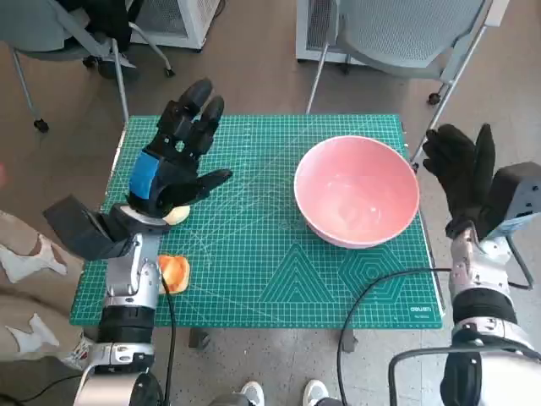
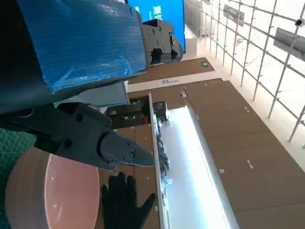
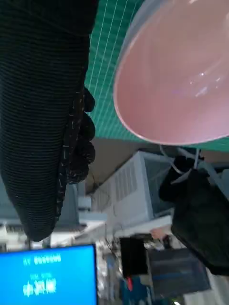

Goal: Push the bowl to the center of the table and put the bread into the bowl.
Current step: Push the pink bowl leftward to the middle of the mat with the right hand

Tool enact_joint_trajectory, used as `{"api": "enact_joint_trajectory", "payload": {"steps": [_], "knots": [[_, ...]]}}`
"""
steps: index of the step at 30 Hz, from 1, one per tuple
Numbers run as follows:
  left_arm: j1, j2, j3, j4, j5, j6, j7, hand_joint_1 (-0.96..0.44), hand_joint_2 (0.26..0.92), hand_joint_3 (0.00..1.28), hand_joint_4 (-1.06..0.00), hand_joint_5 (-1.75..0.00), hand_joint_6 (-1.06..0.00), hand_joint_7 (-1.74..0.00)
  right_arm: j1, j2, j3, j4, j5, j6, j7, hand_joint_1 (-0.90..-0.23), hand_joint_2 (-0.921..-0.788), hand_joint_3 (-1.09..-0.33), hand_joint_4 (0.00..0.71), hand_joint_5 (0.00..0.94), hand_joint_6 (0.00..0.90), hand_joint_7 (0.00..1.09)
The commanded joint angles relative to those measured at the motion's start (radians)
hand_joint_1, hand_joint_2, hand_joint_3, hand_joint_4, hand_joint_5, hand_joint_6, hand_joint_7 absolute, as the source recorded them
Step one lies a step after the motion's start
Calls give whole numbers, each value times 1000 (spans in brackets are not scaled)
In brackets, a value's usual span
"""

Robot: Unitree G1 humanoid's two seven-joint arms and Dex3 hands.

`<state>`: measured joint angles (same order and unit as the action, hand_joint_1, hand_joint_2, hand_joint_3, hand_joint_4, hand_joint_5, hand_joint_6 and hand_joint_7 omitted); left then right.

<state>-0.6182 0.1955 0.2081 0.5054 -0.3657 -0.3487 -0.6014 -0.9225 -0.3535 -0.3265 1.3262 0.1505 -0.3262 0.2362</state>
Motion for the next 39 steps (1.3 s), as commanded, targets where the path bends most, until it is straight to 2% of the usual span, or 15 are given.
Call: {"api": "enact_joint_trajectory", "payload": {"steps": [1,20,28,39], "knots": [[2,11,8,-15,-10,5,-3,-408,921,110,-43,-1,-31,-349,32,-5,-10,14,-10,37,-18,-606,-921,-907,33,0,96,52],[13,19,8,-21,1,3,3,-423,921,108,-46,-2,-34,-346,52,22,-9,11,-22,17,-6,-628,-921,-862,36,1,114,35],[13,21,7,-18,4,4,5,-424,921,106,-47,-2,-36,-344,54,50,-14,10,-22,14,7,-610,-921,-861,38,2,123,33],[10,25,6,-18,6,8,8,-420,921,105,-50,-3,-40,-340,62,98,2,3,-34,-12,19,-621,-921,-859,59,10,142,37]]}}
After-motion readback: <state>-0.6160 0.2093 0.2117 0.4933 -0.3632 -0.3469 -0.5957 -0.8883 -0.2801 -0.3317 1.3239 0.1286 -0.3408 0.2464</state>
